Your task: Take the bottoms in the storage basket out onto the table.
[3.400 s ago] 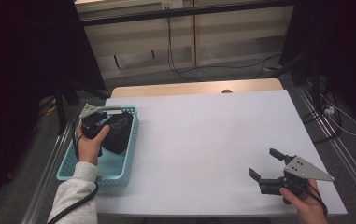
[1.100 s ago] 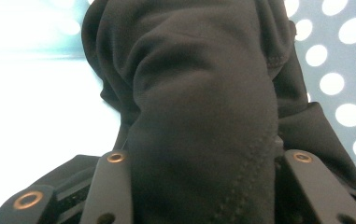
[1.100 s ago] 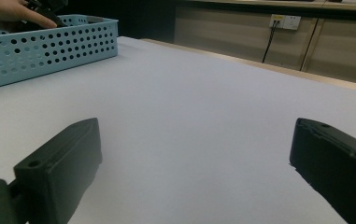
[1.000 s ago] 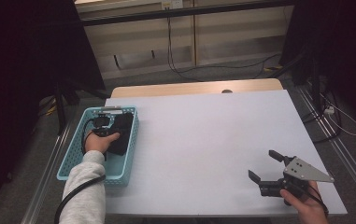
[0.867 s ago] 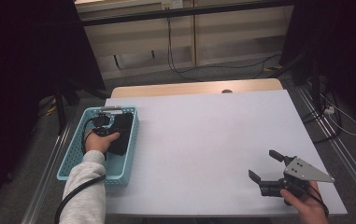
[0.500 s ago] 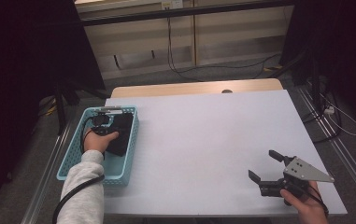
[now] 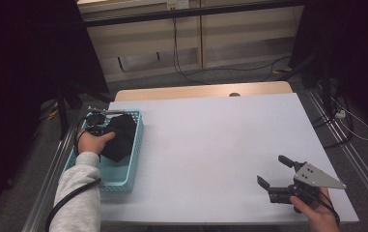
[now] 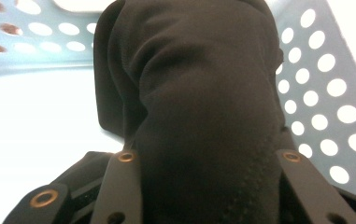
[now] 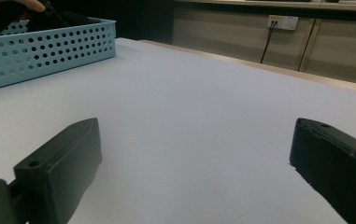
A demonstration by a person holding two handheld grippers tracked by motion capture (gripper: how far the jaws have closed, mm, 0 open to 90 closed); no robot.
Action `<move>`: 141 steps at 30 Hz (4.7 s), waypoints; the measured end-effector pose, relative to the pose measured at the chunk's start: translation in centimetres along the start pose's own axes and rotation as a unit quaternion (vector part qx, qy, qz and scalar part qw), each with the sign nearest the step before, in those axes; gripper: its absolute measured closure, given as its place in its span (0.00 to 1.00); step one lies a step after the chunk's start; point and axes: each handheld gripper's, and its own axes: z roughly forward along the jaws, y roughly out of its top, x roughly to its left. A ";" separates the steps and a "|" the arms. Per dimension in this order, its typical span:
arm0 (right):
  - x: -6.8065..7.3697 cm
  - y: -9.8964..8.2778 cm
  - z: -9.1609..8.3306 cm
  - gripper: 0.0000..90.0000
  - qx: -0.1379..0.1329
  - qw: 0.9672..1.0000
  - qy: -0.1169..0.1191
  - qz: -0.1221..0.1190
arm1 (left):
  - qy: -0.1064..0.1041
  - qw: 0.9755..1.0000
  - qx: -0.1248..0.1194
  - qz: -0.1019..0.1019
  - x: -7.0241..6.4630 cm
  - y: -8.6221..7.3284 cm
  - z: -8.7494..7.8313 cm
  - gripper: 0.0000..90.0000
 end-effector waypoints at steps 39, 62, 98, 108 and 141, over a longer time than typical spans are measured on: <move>0.1 0.0 0.0 0.02 0.000 1.000 -0.001 -0.002 | -0.072 0.991 -0.103 0.042 -4.7 6.0 -8.8 0.69; 0.1 0.0 0.0 0.02 0.003 1.000 0.001 -0.004 | -0.148 0.975 -0.119 0.119 -12.1 6.3 -8.1 0.68; 0.1 0.0 0.1 0.02 0.006 1.000 0.004 -0.008 | -0.234 0.950 -0.096 0.184 -19.4 1.0 -2.8 0.67; 0.1 0.0 0.1 0.02 0.006 1.000 0.004 -0.008 | -0.261 0.943 -0.083 0.191 -21.1 -1.2 -0.7 0.67; 0.3 0.0 0.6 0.02 0.023 0.999 0.006 -0.032 | -0.210 0.949 -0.109 0.209 -21.1 -5.6 3.6 0.22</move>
